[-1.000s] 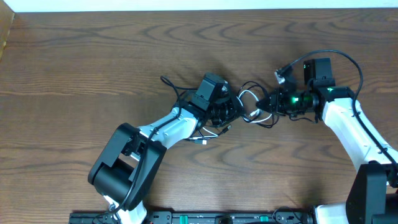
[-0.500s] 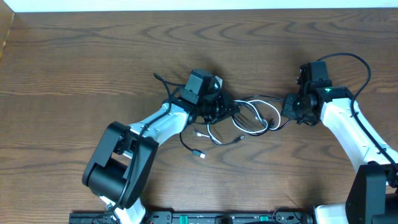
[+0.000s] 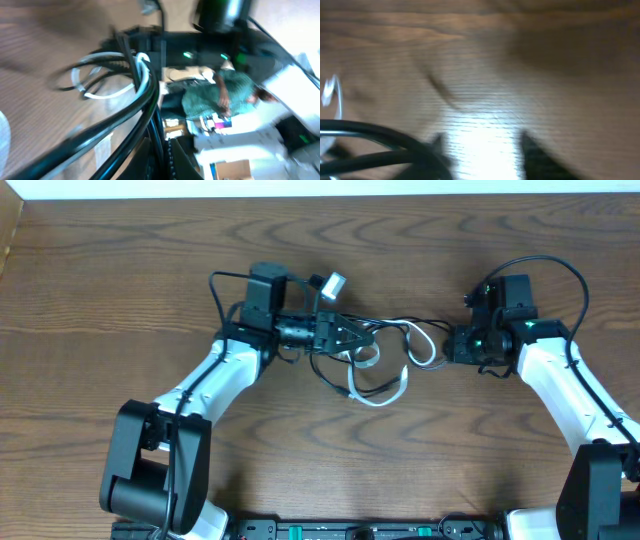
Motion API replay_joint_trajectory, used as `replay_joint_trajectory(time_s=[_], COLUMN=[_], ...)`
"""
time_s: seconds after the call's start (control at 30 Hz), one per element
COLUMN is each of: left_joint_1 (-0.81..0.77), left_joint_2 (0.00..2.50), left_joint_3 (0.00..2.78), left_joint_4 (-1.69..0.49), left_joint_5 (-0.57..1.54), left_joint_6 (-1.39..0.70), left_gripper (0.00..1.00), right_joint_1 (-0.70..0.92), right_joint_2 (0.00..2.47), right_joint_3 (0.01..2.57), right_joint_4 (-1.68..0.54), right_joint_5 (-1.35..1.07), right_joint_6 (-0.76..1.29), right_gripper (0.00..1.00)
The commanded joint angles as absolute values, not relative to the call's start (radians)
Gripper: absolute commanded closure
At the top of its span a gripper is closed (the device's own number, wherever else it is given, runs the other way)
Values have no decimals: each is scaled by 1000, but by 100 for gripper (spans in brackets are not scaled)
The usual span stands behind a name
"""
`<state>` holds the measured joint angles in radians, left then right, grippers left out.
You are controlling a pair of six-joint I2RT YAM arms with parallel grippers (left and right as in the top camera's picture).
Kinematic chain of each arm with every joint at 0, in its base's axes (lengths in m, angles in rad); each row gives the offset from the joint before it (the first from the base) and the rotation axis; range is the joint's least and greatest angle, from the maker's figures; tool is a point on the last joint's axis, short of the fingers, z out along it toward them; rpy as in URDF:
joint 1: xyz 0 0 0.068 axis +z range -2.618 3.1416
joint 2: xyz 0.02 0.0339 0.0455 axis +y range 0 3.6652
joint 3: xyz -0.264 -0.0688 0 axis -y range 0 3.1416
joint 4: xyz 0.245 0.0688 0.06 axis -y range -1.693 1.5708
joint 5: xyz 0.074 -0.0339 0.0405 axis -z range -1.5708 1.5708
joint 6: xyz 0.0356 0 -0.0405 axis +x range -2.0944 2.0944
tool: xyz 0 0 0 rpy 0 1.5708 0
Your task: Untangle cables
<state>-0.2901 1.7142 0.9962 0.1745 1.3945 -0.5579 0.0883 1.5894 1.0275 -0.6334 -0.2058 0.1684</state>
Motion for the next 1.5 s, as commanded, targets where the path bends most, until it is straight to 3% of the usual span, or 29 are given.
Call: replay_joint_trajectory(time_s=[0.0,0.1,0.23,0.43,0.53,0.6,0.7,0.97,1.47], left_joint_1=[-268,-265,-265,-265,-265,-265,-265,-265,-265], left_joint_2=[1686,1686,1686,1686,1686,1686,1685,1657,1357], left_joint_3=[1002,1002,1002,1002,1002,1002,1002,1014,1014], left_joint_4=[189,186,91,-321,-460,-521,-538,-530,-327], left_joint_5=[1573,1573,1414,991,886,879,929,1194,1187], left_joint_6=[-489,-501,-664,-826,-825,-825,-831,-848,-782], left_gripper=[93,93,92,93,93,93,93,93,93], right_joint_1=[85,85,86,87,99,136,188,290,394], right_joint_2=[1594,1579,1511,1388,1361,1375,1409,1509,1539], right_joint_3=[1040,1072,1126,1142,1142,1139,1135,1135,1135], right_joint_4=[-628,-653,-712,-721,-719,-710,-690,-641,-523], right_joint_5=[-402,-516,-596,-628,-610,-567,-557,-553,-661], right_joint_6=[87,71,46,47,46,46,45,28,28], right_gripper=[1,1,1,1,13,23,27,18,19])
